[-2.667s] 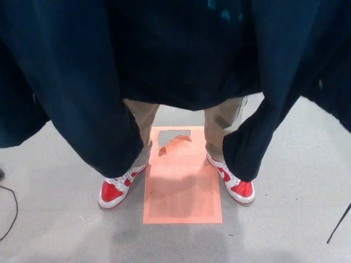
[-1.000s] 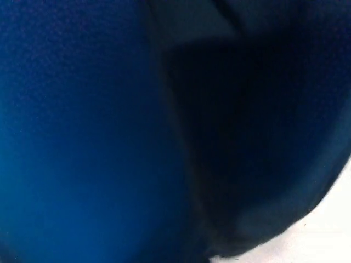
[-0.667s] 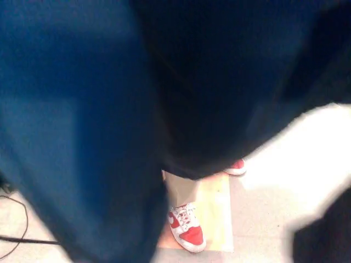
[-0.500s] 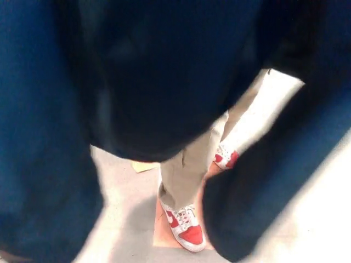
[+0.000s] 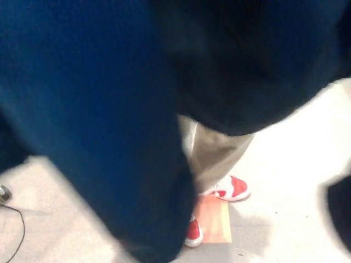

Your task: A person hands a coat to the robot and the robot grabs it with both hands and holds it while the person wears the coat.

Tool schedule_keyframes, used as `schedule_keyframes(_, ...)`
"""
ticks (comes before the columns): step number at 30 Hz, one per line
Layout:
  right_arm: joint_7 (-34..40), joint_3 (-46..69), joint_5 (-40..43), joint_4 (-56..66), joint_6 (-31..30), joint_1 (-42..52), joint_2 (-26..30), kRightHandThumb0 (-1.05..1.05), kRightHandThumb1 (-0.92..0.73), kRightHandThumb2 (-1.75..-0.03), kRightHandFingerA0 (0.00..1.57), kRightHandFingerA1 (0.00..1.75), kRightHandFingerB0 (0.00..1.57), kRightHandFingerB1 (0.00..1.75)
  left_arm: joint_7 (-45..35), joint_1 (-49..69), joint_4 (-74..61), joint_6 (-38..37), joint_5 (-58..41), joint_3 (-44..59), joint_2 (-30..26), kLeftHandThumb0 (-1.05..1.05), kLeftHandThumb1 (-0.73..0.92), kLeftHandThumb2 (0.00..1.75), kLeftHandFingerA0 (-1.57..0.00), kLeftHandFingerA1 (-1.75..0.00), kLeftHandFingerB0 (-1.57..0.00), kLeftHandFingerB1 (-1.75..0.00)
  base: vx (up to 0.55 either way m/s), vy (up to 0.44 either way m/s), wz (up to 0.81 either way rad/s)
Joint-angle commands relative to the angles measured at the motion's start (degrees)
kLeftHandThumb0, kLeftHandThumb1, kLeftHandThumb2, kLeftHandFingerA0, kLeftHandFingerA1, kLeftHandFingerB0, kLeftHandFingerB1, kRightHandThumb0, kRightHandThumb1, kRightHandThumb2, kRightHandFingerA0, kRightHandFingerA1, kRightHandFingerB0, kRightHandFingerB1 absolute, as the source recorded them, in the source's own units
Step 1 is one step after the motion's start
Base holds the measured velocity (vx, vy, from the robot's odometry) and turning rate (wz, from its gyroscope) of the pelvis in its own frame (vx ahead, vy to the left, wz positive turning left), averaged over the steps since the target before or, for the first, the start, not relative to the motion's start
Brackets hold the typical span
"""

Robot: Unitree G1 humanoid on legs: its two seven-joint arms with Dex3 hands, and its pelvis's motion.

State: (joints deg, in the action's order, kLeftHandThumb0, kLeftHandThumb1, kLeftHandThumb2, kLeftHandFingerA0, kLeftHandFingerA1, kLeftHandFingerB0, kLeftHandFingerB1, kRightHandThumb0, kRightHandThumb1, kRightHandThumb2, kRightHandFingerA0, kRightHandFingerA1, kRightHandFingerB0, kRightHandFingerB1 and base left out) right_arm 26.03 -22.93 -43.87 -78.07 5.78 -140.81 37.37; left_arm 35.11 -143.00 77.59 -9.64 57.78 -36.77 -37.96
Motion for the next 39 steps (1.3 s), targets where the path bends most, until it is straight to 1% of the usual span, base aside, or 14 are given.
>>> schedule_keyframes(1,-0.1,0.9,0.3,-0.2,-2.4,-0.2,2.2,-0.54,-0.78,-0.67,1.05,1.49,0.94,1.34,-0.1,-0.1,1.2,3.0,0.5,0.2,-3.3,-0.48,0.75,0.63,-0.93,-1.75,-0.65,-1.63,-0.12,-0.049,0.47)
schedule_keyframes(4,-0.5,1.1,0.3,-0.2,-2.3,-0.2,2.2,-0.53,-0.78,-0.68,1.06,1.49,0.95,1.37,0.1,0.0,1.2,2.9,0.4,0.3,-3.3,-0.48,0.75,0.63,-0.92,-1.75,-0.65,-1.6,-0.1,-0.077,0.1)
schedule_keyframes(6,-0.5,0.6,-0.2,-0.2,-2.0,0.0,2.3,-0.54,-0.8,-0.64,1.06,1.57,0.86,1.51,0.3,0.3,1.2,2.2,0.4,0.3,-3.5,-0.52,0.77,0.64,-0.94,-1.75,-0.65,-1.62,0.0,0.028,0.07)
schedule_keyframes(9,0.3,0.7,-0.3,-0.2,-1.8,0.2,2.4,-0.55,-0.76,-0.69,1.04,1.55,0.87,1.48,0.7,0.4,1.1,2.4,0.4,0.4,-3.4,-0.51,0.78,0.64,-0.94,-1.75,-0.65,-1.63,0.0,0.0,0.0)
schedule_keyframes(10,0.1,1.0,0.1,-0.1,-1.8,0.2,2.3,-0.53,-0.76,-0.67,1.02,1.51,0.97,1.22,0.6,0.4,1.1,2.5,0.3,0.5,-3.4,-0.48,0.72,0.62,-0.92,-1.75,-0.63,-1.6,0.0,0.0,0.0)
schedule_keyframes(11,0.0,1.1,0.2,-0.1,-1.6,0.3,2.3,-0.51,-0.76,-0.69,1.03,1.58,0.93,1.41,0.9,0.5,1.1,2.4,0.4,0.4,-3.5,-0.5,0.7,0.62,-0.94,-1.75,-0.64,-1.6,0.0,0.0,0.0)
schedule_keyframes(14,-0.3,1.0,-0.1,-0.2,-1.4,0.3,2.4,-0.53,-0.79,-0.64,1.04,1.56,0.9,1.5,1.2,0.4,1.2,2.6,1.0,-0.1,-3.6,-0.52,0.69,0.62,-0.95,-1.75,-0.65,-1.61,0.0,0.0,0.0)
schedule_keyframes(22,-0.3,1.7,0.4,-0.1,-1.6,0.4,2.2,-0.52,-0.75,-0.69,1.04,1.55,0.94,1.44,1.1,0.3,1.1,1.6,0.4,0.3,-3.8,-0.52,0.77,0.64,-0.96,-1.75,-0.66,-1.66,0.0,0.0,0.0)
schedule_keyframes(25,-0.3,1.8,0.3,-0.1,-1.3,0.5,2.4,-0.55,-0.79,-0.64,1.07,1.54,0.91,1.49,1.0,0.3,1.1,2.0,0.9,-0.1,-3.8,-0.47,0.67,0.62,-0.96,-1.75,-0.65,-1.58,0.0,0.0,0.0)
schedule_keyframes(31,-0.2,1.8,0.2,-0.1,-1.5,0.6,2.2,-0.53,-0.76,-0.68,1.04,1.54,0.93,1.41,1.0,0.6,1.1,1.9,0.7,-0.2,-3.8,-0.48,0.69,0.62,-0.96,-1.75,-0.66,-1.59,0.0,0.0,0.0)
schedule_keyframes(32,-0.2,2.2,0.6,-0.1,-1.1,0.9,2.4,-0.56,-0.78,-0.68,0.98,1.42,0.92,1.36,1.3,0.6,1.1,2.7,1.0,-0.5,-3.7,-0.49,0.66,0.61,-0.98,-1.75,-0.72,-1.4,0.0,0.0,0.0)
schedule_keyframes(33,-0.2,2.2,0.5,-0.1,-1.2,0.9,2.4,-0.54,-0.76,-0.69,1.0,1.52,0.89,1.41,1.0,0.6,1.1,2.6,1.1,-0.7,-3.8,-0.48,0.66,0.6,-0.98,-1.75,-0.71,-1.38,0.0,0.0,0.0)
schedule_keyframes(35,-0.3,2.1,0.4,-0.1,-1.5,0.8,2.3,-0.53,-0.75,-0.69,1.0,1.59,0.87,1.44,0.7,0.6,1.1,2.2,1.3,-0.9,-3.9,-0.52,0.69,0.62,-0.99,-1.75,-0.71,-1.49,0.0,0.0,0.0)
schedule_keyframes(39,-0.5,1.8,-0.1,-0.1,-1.5,0.7,2.2,-0.5,-0.78,-0.63,1.06,1.61,0.86,1.47,0.5,1.0,1.0,1.3,0.4,-0.1,-4.0,-0.52,0.72,0.63,-0.98,-1.75,-0.69,-1.55,0.0,0.0,0.0)
